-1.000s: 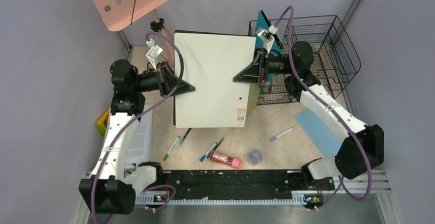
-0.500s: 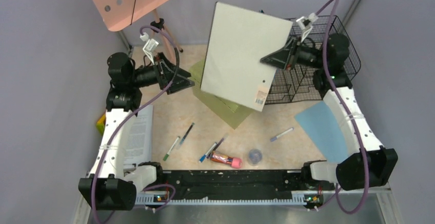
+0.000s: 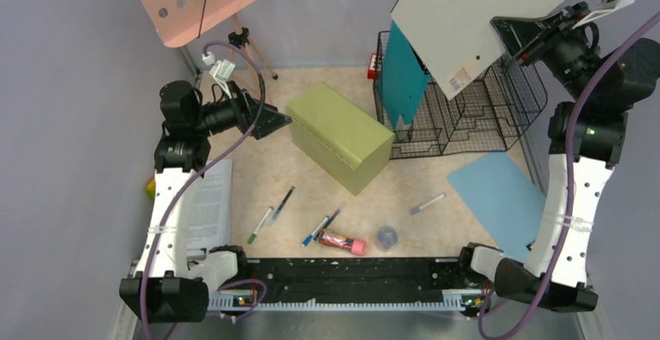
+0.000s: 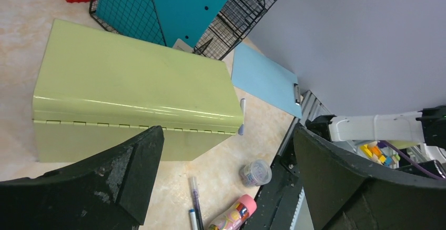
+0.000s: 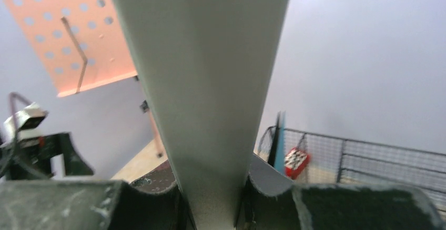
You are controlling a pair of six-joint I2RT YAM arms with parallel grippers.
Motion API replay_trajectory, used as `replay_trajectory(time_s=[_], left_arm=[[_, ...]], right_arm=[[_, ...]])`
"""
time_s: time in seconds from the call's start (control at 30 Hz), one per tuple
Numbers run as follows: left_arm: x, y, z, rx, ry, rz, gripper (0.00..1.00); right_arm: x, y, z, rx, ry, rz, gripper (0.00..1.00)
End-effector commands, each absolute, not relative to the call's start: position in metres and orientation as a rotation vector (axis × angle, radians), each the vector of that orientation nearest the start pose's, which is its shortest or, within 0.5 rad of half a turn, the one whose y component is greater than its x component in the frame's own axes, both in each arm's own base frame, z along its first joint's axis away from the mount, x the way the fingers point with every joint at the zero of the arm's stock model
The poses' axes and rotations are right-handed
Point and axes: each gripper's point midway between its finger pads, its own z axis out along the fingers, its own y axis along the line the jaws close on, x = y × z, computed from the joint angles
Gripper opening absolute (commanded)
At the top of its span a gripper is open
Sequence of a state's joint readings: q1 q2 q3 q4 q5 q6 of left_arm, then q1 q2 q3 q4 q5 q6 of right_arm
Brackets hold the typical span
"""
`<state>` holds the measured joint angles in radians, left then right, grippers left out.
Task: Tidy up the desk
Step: Place the folder in the storage box.
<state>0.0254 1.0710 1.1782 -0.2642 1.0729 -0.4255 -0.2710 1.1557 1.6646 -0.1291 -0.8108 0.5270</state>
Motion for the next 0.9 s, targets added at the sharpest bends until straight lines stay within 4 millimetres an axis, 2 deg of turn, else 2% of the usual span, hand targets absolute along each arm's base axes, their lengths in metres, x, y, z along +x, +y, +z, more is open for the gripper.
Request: replay_trajectory(time_s=[0.0,0.2,0.43,0.57,0.87], left_arm=[[0.267,-0.151,0.389,0.463,1.679,-1.104,0.99],[0.268,-0.148,0.387,0.459,1.675,-1.07,0.99],[0.276,-0.145,0.385,0.438,1.69,-1.045,0.99],[0.279,-0.145,0.383,0.428,1.699,-1.046,0.99],[0.284,-0.142,0.376,0.419,1.715,-1.024,0.99]], right_arm=[[0.307,0.027,0.59,-0.112,1.255,0.439,0.0],[0.326,0.0,0.586,-0.011,1.262,0.328,0.0],[0.36,-0.011,0.548,0.05,1.311,0.29,0.0],[0.378,-0.003,0.527,0.038,1.347,0.269,0.0],[0.41,0.033,0.464,-0.012,1.436,0.228,0.0]])
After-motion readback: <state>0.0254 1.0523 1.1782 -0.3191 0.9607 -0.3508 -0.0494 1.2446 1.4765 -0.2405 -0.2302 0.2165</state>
